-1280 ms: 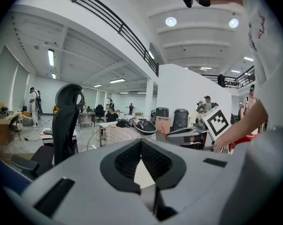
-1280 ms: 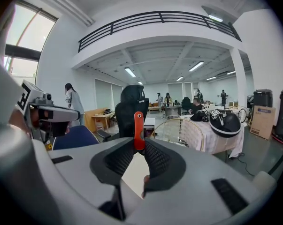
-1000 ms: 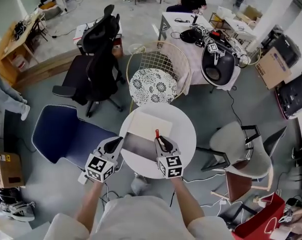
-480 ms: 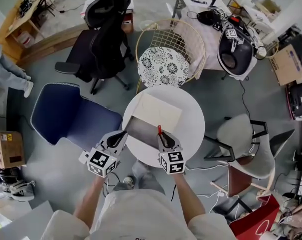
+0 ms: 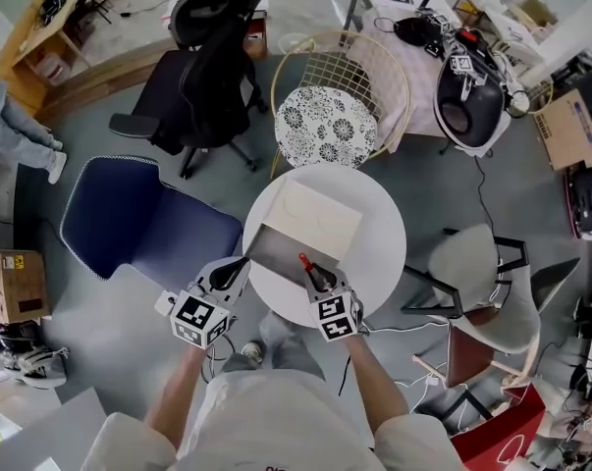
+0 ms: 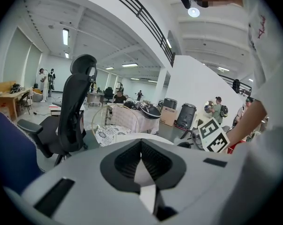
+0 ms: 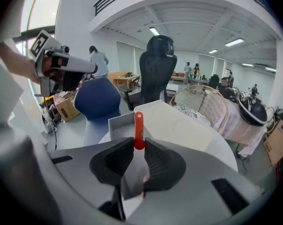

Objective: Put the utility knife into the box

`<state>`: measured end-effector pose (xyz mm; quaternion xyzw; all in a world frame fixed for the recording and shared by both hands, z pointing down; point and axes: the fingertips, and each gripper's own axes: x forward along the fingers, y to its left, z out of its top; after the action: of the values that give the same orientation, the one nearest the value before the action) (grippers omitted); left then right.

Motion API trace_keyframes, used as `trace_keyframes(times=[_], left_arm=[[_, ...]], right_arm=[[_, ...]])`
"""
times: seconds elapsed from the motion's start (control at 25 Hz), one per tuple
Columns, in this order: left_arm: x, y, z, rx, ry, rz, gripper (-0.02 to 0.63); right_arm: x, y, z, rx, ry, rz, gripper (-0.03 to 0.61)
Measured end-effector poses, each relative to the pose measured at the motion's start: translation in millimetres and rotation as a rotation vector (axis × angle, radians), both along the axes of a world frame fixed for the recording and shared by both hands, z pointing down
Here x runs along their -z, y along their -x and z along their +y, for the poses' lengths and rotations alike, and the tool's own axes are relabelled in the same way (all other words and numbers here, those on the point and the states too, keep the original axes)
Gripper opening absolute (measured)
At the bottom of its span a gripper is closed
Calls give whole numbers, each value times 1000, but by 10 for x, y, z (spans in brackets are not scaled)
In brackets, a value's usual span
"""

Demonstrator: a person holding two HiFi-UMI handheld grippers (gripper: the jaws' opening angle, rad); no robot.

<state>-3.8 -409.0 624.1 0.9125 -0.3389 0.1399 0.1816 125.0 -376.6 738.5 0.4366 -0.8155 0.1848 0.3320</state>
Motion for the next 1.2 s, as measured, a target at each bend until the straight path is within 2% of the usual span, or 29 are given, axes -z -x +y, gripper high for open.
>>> trace_keyframes(times=[0.2, 0.4, 0.48, 0.68, 1.0, 1.2], left_arm=[[-16, 31, -6, 8, 5, -1, 11], [-53, 26, -6, 11, 13, 1, 12], [-62, 23, -13, 11, 19, 5, 11], [-95, 41, -18, 20, 27, 10, 11], [-110, 144, -61, 44, 37, 11, 12], [-111, 207, -82, 60, 40, 15, 11]], right_arm=[[-167, 88, 72, 201, 7, 166, 80], [-386, 137, 154, 413, 0, 374, 80], [-473, 165, 189, 468, 17, 420, 80], [-645, 215, 161, 472, 99, 428, 80], [-943, 249, 74, 509, 213, 500, 80], [-1107, 240, 61, 495, 294, 536, 80]])
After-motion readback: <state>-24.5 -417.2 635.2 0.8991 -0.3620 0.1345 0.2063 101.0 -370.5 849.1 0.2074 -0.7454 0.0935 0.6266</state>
